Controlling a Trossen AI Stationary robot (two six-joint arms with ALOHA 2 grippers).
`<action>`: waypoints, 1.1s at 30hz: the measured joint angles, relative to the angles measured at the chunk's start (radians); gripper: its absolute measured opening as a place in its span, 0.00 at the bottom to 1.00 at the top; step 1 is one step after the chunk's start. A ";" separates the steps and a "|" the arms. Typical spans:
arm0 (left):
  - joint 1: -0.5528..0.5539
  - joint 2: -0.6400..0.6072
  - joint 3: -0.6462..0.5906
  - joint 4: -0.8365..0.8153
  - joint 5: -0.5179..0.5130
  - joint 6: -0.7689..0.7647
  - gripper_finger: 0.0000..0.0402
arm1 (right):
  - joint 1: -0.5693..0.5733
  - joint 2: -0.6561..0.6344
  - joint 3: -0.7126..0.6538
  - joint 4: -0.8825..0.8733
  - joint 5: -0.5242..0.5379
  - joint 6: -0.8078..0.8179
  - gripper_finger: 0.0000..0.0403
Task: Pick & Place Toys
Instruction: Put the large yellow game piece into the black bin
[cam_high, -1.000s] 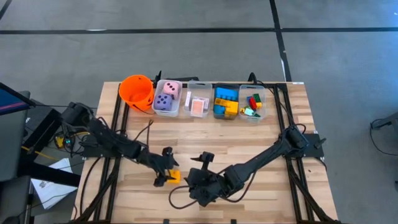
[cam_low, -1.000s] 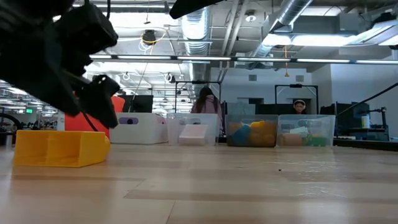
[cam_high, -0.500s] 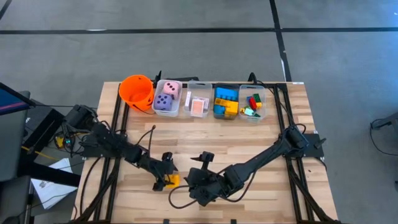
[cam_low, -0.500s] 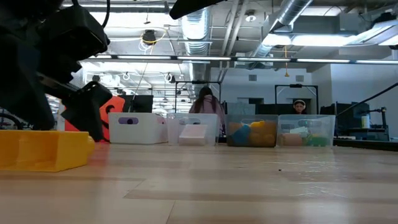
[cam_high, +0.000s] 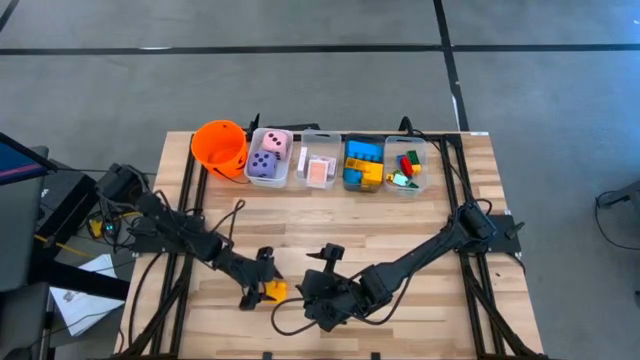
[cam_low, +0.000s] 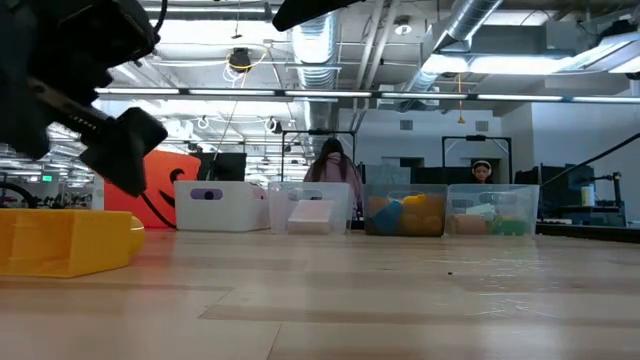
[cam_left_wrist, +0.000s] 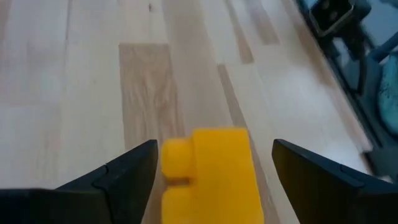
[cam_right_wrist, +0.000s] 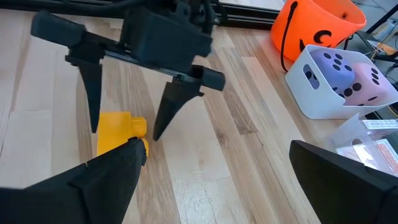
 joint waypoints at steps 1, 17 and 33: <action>-0.006 0.002 0.000 -0.012 -0.004 0.000 0.77 | 0.000 0.000 0.000 0.000 0.000 0.000 0.98; -0.092 0.016 0.001 -0.076 -0.141 -0.033 0.77 | -0.004 0.000 0.000 0.000 0.000 0.000 0.98; -0.098 0.161 0.004 -0.014 -0.131 -0.102 0.75 | -0.004 0.000 0.000 0.003 0.000 0.000 0.98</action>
